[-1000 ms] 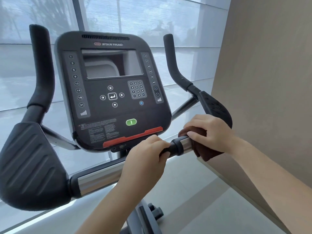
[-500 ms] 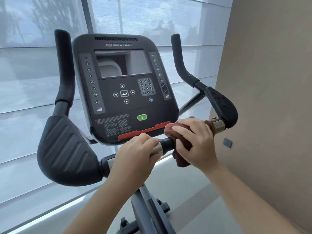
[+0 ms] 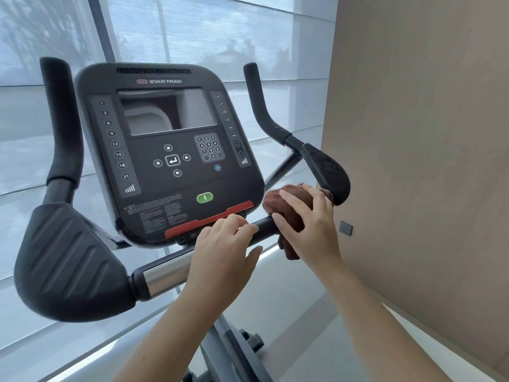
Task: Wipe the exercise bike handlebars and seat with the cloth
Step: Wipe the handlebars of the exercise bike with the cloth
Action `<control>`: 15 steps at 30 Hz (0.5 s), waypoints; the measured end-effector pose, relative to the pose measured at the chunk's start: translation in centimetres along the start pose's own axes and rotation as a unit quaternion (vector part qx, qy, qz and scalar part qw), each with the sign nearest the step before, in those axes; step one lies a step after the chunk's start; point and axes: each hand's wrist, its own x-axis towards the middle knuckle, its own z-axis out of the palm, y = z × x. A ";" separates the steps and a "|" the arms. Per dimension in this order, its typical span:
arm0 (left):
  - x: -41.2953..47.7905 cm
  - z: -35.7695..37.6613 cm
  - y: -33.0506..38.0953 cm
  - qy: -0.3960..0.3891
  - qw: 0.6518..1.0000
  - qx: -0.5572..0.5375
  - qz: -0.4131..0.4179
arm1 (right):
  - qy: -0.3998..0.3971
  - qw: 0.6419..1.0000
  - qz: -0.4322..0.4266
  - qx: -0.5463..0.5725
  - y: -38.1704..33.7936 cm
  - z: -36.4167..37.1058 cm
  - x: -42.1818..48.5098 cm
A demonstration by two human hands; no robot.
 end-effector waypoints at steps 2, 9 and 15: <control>0.0 0.2 0.2 0.012 1.000 -0.005 -0.005 | 0.027 0.999 -0.011 -0.022 -0.1 0.1 -0.4; -1.8 0.3 0.4 0.072 0.993 -0.093 0.007 | 0.064 0.997 -0.024 -0.021 -1.5 -0.5 -1.5; -5.8 -0.6 0.5 0.053 0.994 -0.091 0.038 | 0.056 0.998 0.004 -0.035 -4.5 -3.3 -5.0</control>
